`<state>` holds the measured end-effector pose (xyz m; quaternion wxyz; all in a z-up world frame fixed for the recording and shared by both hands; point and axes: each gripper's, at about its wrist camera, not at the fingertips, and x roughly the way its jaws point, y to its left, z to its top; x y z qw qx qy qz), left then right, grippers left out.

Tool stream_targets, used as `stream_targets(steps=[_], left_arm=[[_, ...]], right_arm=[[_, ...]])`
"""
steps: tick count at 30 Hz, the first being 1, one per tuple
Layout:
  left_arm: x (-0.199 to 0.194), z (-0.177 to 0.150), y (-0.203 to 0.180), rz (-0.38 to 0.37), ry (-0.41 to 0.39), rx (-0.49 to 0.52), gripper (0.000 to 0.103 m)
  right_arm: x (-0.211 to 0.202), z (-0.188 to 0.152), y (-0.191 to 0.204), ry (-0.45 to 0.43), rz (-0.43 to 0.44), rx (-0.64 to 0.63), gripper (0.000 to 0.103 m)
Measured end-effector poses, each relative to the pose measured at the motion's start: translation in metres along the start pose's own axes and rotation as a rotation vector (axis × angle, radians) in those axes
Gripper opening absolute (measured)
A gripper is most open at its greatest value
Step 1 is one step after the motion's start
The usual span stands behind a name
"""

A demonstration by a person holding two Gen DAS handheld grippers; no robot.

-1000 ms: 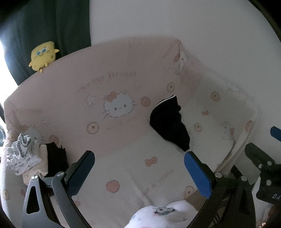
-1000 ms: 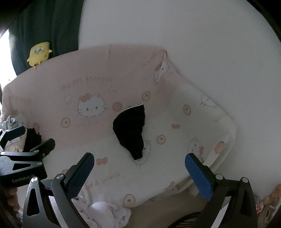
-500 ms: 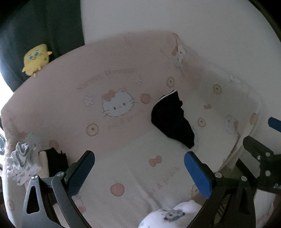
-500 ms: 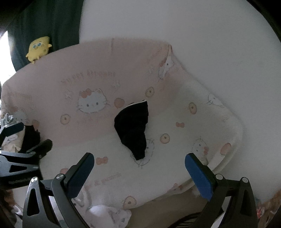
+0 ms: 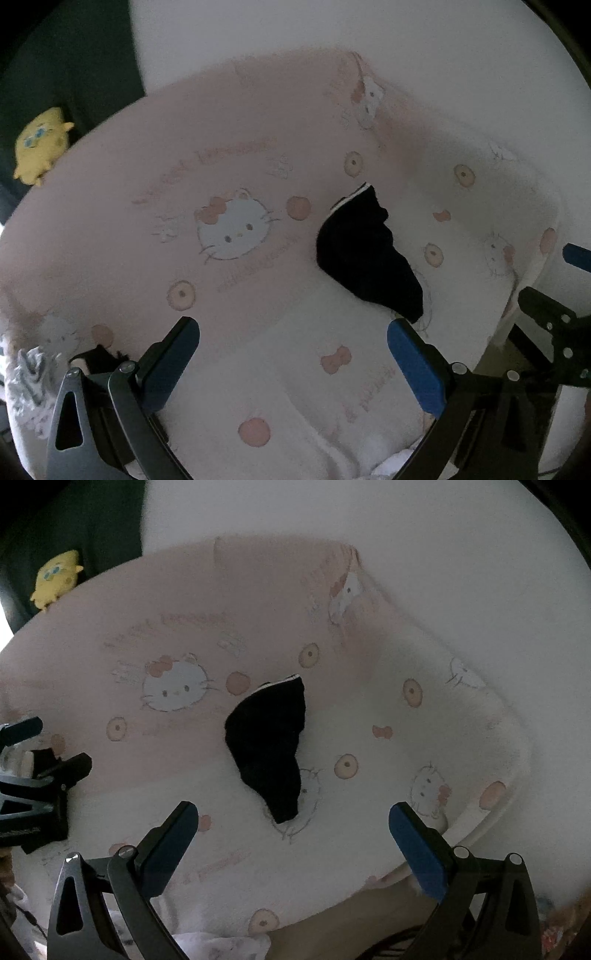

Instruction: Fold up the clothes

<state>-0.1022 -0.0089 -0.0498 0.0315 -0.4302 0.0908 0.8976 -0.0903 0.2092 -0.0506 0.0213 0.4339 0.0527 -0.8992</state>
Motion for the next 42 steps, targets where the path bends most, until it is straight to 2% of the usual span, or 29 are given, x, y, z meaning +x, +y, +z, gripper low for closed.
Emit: stream_targets(steps=[6,12,19,29,37,42], left_arm=[[0.034,0.008,-0.007,-0.015,0.035,0.011,0.103],[0.073,0.012,-0.016,-0.032,0.063,0.029,0.103],[0.111,0.013,-0.038,-0.095,0.098,0.055,0.103],[0.162,0.013,-0.059,-0.122,0.144,0.104,0.103],[0.190,0.013,-0.060,-0.138,0.154,0.068,0.103],[0.204,0.010,-0.064,-0.126,0.146,0.083,0.103]], right_arm=[[0.036,0.004,-0.012,0.044,0.014,0.016,0.103],[0.070,0.001,-0.021,0.086,0.077,0.063,0.103],[0.104,-0.010,-0.038,0.127,0.144,0.169,0.103],[0.162,-0.026,-0.069,0.194,0.194,0.360,0.103],[0.194,-0.035,-0.077,0.179,0.226,0.430,0.103],[0.207,-0.038,-0.072,0.133,0.263,0.432,0.103]])
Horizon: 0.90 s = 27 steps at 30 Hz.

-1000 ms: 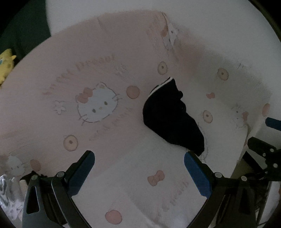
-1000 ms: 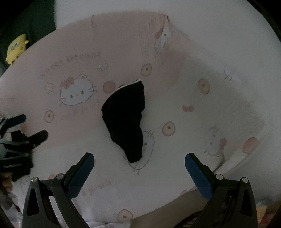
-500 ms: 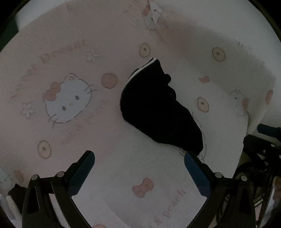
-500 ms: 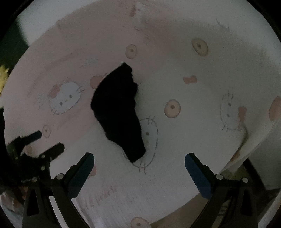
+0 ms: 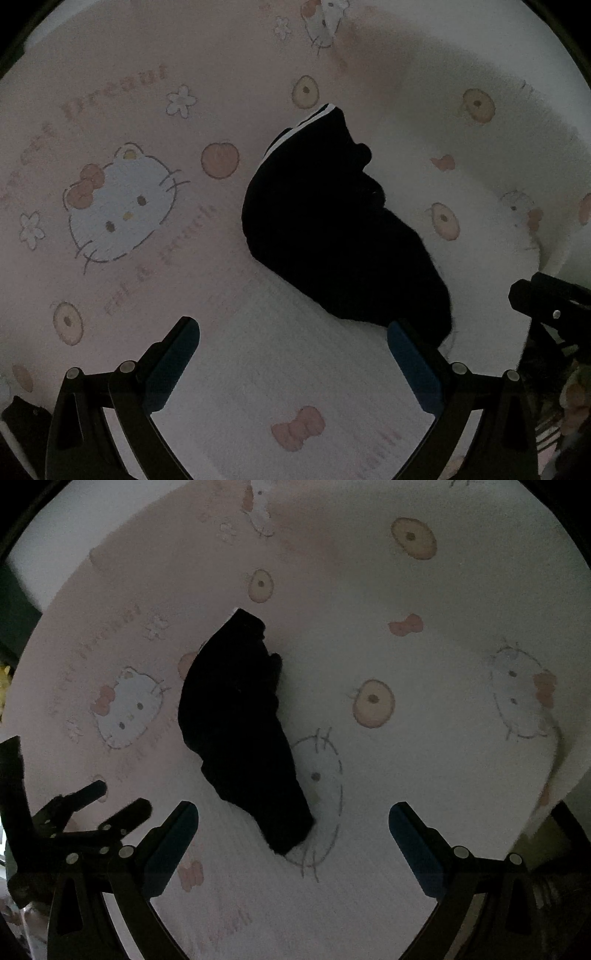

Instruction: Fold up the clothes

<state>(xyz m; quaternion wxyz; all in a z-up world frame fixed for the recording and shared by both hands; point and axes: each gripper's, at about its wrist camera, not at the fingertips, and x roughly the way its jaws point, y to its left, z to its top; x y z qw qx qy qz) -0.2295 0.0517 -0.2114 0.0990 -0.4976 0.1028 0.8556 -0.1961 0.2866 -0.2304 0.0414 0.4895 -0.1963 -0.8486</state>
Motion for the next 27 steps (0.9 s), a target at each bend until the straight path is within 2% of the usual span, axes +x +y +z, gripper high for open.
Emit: stream_targets(steps=[4,7,12,21,26,27], left_arm=[[0.012,-0.002,0.002,-0.024,0.012,-0.018,0.103],[0.023,-0.004,0.004,-0.079,0.029,-0.052,0.103],[0.044,-0.005,0.009,-0.167,0.038,-0.130,0.103],[0.081,-0.012,0.016,-0.254,0.042,-0.256,0.103],[0.086,-0.024,0.020,-0.309,0.018,-0.350,0.103],[0.087,-0.025,0.021,-0.324,0.018,-0.363,0.103]], right_arm=[[0.013,0.000,0.000,-0.011,0.017,-0.001,0.103],[0.022,0.001,-0.003,-0.013,0.030,0.007,0.103],[0.044,0.005,-0.015,-0.018,0.015,0.041,0.103],[0.079,-0.007,-0.026,0.008,0.054,0.084,0.102],[0.083,-0.016,-0.026,0.006,0.013,0.095,0.102],[0.083,-0.017,-0.027,0.007,-0.003,0.105,0.098]])
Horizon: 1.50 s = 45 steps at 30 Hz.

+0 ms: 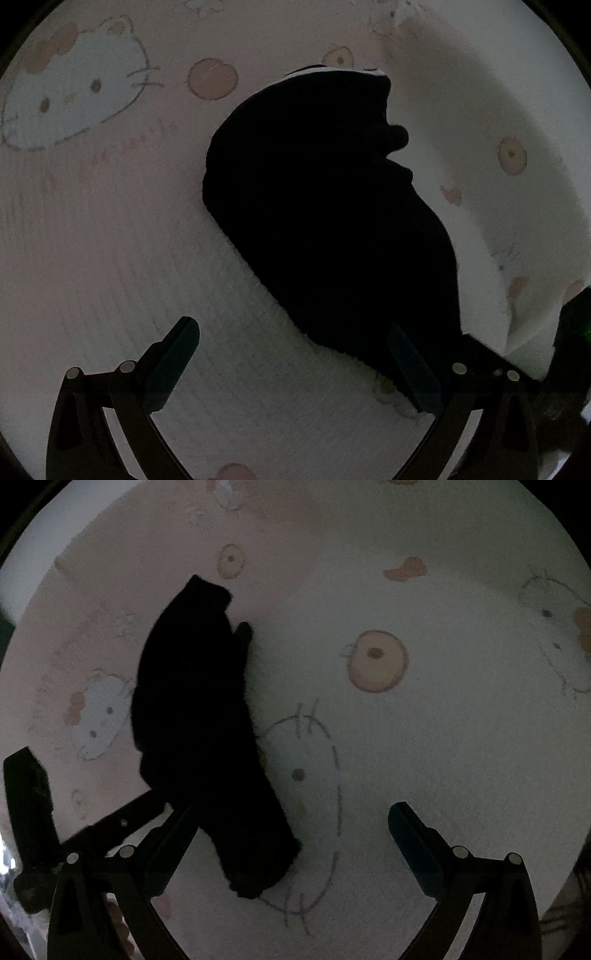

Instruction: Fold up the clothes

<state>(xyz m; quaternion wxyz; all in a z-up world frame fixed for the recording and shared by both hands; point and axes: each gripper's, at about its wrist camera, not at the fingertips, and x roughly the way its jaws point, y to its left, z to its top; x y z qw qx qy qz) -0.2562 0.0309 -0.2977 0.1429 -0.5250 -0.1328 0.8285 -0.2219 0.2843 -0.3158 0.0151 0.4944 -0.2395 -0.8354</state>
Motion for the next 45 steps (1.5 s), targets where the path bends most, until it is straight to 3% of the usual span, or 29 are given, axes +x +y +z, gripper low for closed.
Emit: stream_targets(steps=[2,8,10,13,18,23,31,37,39,40,42,44,45], left_arm=[[0.000,-0.001,0.002,-0.028,0.004,-0.022,0.103],[-0.002,-0.005,-0.006,-0.064,-0.008,-0.012,0.103],[-0.003,-0.005,-0.010,-0.063,-0.012,-0.004,0.102],[-0.002,-0.005,-0.012,-0.067,-0.006,-0.012,0.100],[-0.003,-0.006,-0.016,-0.038,-0.002,-0.014,0.100],[-0.007,-0.003,-0.021,-0.065,0.039,-0.023,0.100],[-0.021,0.006,-0.034,-0.127,0.057,-0.030,0.100],[-0.006,0.022,-0.032,-0.108,0.104,-0.009,0.100],[0.000,0.027,-0.030,-0.121,0.123,0.000,0.089],[0.002,0.025,-0.032,-0.137,0.131,0.000,0.077],[0.004,0.023,-0.034,-0.157,0.139,0.002,0.070],[0.000,0.024,-0.034,-0.175,0.143,-0.002,0.054],[0.000,0.024,-0.033,-0.192,0.150,-0.009,0.051]], right_arm=[[0.000,-0.001,-0.001,-0.004,0.003,0.018,0.089],[0.004,0.001,0.010,-0.006,0.002,-0.023,0.087],[0.007,0.003,0.017,-0.006,-0.001,-0.055,0.082],[0.013,0.006,0.025,0.004,0.019,-0.076,0.070],[0.024,0.009,0.033,0.043,0.047,-0.090,0.036],[0.022,0.011,0.040,0.050,0.072,-0.125,0.025],[0.008,-0.002,0.059,0.061,0.131,-0.195,0.021],[0.015,0.003,0.054,0.082,0.170,-0.196,0.021],[0.011,-0.001,0.048,0.090,0.188,-0.201,0.021],[0.010,-0.002,0.045,0.094,0.192,-0.205,0.021],[0.010,0.000,0.041,0.100,0.182,-0.218,0.021],[0.015,0.001,0.045,0.110,0.167,-0.229,0.021],[0.016,-0.001,0.050,0.117,0.163,-0.233,0.021]])
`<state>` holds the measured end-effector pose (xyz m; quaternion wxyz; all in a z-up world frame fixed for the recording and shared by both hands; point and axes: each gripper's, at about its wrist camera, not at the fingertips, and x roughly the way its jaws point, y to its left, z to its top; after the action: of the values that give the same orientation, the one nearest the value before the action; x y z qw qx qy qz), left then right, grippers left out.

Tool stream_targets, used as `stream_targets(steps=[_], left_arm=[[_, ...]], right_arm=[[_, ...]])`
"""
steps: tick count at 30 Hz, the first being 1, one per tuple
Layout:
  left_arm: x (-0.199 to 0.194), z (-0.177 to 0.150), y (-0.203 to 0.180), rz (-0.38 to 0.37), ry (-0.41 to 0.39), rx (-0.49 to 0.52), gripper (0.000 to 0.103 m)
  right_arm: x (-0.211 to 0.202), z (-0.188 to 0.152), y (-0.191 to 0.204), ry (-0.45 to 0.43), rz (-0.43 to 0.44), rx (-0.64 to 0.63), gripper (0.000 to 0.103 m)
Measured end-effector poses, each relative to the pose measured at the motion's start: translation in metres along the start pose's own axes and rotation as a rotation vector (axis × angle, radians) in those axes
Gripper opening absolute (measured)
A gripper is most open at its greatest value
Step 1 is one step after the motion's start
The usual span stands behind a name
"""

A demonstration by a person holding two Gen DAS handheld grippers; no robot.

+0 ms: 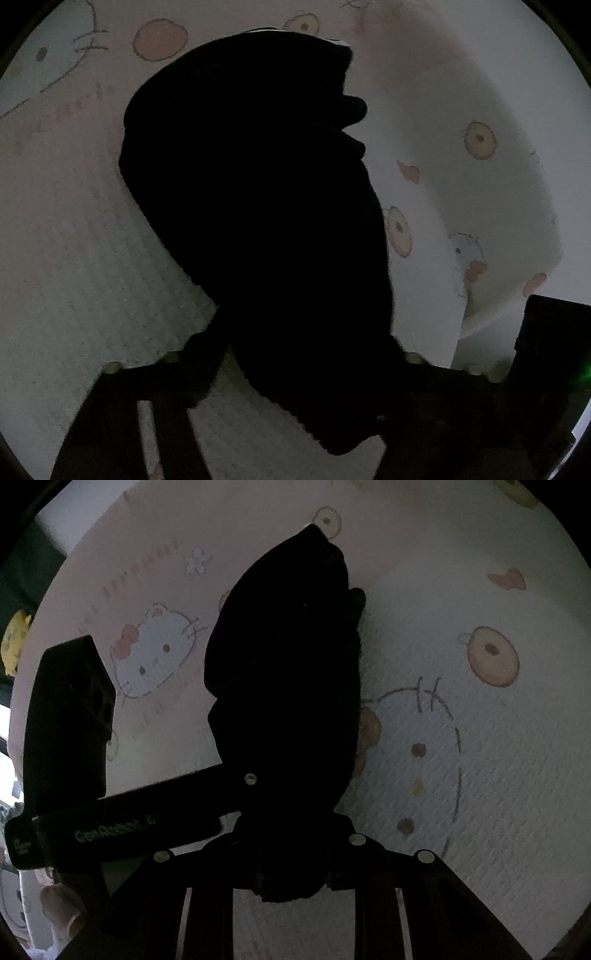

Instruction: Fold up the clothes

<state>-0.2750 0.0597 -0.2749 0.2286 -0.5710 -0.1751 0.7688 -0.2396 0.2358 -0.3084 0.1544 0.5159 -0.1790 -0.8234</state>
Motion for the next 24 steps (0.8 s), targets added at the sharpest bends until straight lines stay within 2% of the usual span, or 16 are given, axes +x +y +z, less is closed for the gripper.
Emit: stream_targets(steps=[3,8,10,12,14,20,24], left_arm=[[-0.013,0.002,0.001,-0.008,-0.002,-0.013,0.044],[-0.060,-0.002,-0.005,0.028,-0.010,0.014,0.030],[-0.091,0.012,0.005,0.022,-0.013,0.018,0.029],[-0.110,-0.002,0.006,0.029,-0.022,0.034,0.028],[-0.121,-0.009,0.006,0.030,-0.027,0.045,0.024],[-0.151,-0.024,0.015,0.072,-0.043,0.046,0.023],[-0.161,-0.030,0.012,0.117,-0.053,0.022,0.023]], right_arm=[[-0.001,0.002,0.013,0.015,-0.010,-0.024,0.021],[-0.016,0.000,0.032,0.042,-0.012,-0.067,0.021],[-0.023,-0.002,0.042,0.055,-0.018,-0.089,0.021],[-0.029,-0.004,0.052,0.069,-0.024,-0.111,0.021],[-0.032,-0.005,0.061,0.083,-0.028,-0.130,0.021],[-0.049,-0.020,0.077,0.112,-0.016,-0.148,0.021],[-0.046,-0.019,0.106,0.134,-0.034,-0.194,0.021]])
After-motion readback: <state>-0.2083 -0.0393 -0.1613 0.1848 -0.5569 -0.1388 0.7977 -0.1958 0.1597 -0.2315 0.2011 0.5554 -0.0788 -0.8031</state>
